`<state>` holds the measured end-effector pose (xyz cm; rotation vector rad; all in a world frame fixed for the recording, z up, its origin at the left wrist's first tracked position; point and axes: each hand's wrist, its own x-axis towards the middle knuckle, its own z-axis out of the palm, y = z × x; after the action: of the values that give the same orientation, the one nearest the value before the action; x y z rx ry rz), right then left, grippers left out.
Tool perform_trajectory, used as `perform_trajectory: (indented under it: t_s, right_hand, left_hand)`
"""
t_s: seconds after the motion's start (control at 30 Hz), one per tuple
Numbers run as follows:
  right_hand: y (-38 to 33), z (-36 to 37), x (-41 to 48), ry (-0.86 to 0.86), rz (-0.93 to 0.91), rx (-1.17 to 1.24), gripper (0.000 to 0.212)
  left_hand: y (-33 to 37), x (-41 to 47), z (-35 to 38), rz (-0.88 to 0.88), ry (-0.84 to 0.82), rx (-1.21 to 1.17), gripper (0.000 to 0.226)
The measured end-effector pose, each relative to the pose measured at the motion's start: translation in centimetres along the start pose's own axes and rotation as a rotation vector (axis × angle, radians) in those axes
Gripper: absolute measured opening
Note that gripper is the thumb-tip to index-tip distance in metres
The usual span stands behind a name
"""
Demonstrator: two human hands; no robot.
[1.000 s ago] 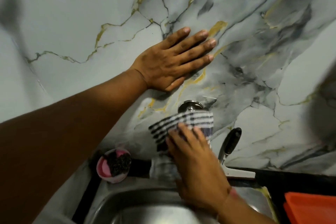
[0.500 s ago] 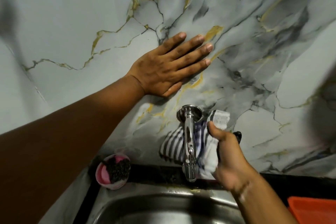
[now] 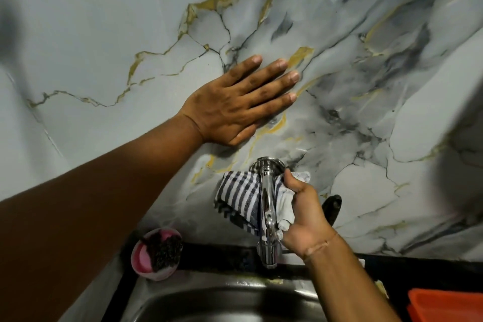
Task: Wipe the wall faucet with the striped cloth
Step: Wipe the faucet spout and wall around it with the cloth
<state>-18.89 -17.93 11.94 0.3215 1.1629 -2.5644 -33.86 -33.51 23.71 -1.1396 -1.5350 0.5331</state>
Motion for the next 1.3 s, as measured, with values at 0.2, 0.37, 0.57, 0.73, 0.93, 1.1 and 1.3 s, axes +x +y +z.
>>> perform_trajectory:
  t_s: [0.2,0.37,0.57,0.73,0.93,1.1,1.3]
  right_hand:
    - [3.9,-3.0,-2.9,0.017,0.012,-0.057,0.05]
    - [1.8,-1.1,0.5,-0.021,0.066,0.03,0.054]
    - [3.9,-2.1,0.2,-0.233,0.146,0.269,0.052]
    - [4.5,-2.4,1.1,-0.251,0.139,0.277,0.059]
    - [2.8,-1.0,1.1,-0.038,-0.109,0.285,0.058]
    - [5.6,1.2,-3.3,0.341,-0.422,-0.805,0.083]
    - [1.6,3.7,-0.9,0.238,-0.793,-1.798,0.05]
  left_hand:
    - [0.0,0.0,0.2,-0.007,0.021,0.003,0.065]
    - [0.0,0.0,0.2,-0.013,0.027,0.001,0.067]
    - [0.0,-0.1,0.2,-0.015,0.035,0.005,0.069]
    - [0.0,0.0,0.1,-0.002,0.018,-0.014,0.066]
    - [0.1,-0.1,0.3,-0.006,0.024,-0.009,0.066]
    - [0.0,-0.1,0.4,-0.006,0.018,-0.019,0.066]
    - [0.0,0.0,0.1,0.002,0.002,-0.016,0.067]
